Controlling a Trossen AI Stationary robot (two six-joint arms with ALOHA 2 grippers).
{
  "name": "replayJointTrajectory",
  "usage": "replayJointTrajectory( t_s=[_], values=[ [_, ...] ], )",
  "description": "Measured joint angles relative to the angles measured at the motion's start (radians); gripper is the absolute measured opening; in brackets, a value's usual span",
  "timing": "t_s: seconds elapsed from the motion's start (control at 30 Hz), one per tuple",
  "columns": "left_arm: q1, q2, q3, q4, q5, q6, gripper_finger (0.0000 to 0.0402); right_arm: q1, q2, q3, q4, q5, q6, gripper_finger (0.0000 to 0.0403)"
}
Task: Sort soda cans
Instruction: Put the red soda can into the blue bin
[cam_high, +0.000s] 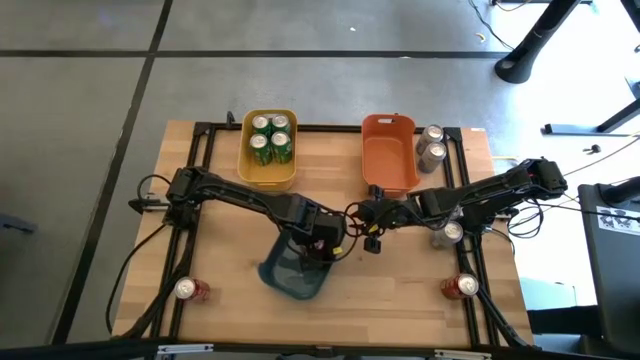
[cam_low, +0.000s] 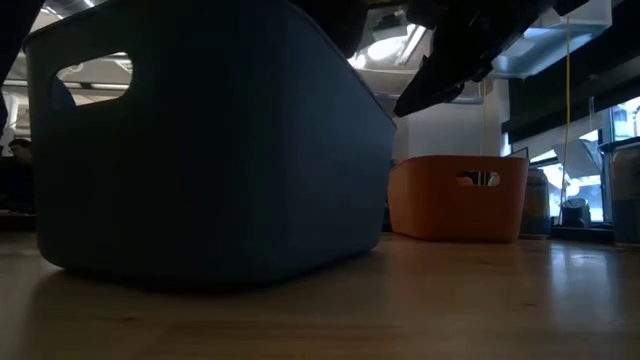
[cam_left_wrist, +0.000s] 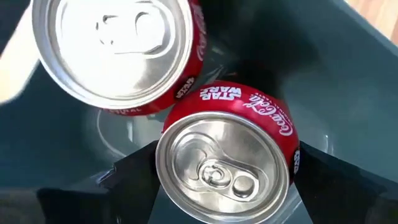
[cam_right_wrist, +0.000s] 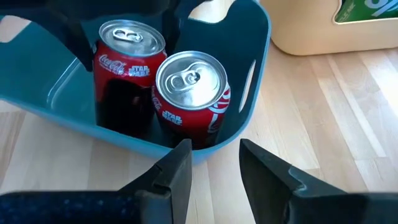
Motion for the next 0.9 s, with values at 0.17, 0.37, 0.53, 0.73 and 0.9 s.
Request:
replayJointTrajectory(
  t_s=[0.17,0.37,0.53,0.73,0.9],
  values=[
    [-0.001,0.000,-0.003,0.036,-0.002,0.020,0.0316,0.000,0.000,0.000,0.000,0.000,0.000,0.0131],
    [-0.002,0.000,-0.024,0.093,-0.003,0.069,0.0317,0.000,0.000,0.000,0.016,0.000,-0.017,0.0131],
    [-0.005,0.002,-0.024,0.105,-0.003,0.098,0.0317,0.000,0.000,0.000,0.021,0.000,-0.034,0.0131],
    [-0.007,0.004,-0.024,0.126,-0.005,0.100,0.0317,0.000,0.000,0.000,0.023,0.000,-0.036,0.0131],
    [-0.007,0.004,-0.025,0.131,-0.005,0.099,0.0317,0.000,0.000,0.000,0.022,0.000,-0.036,0.0131]
  ],
)
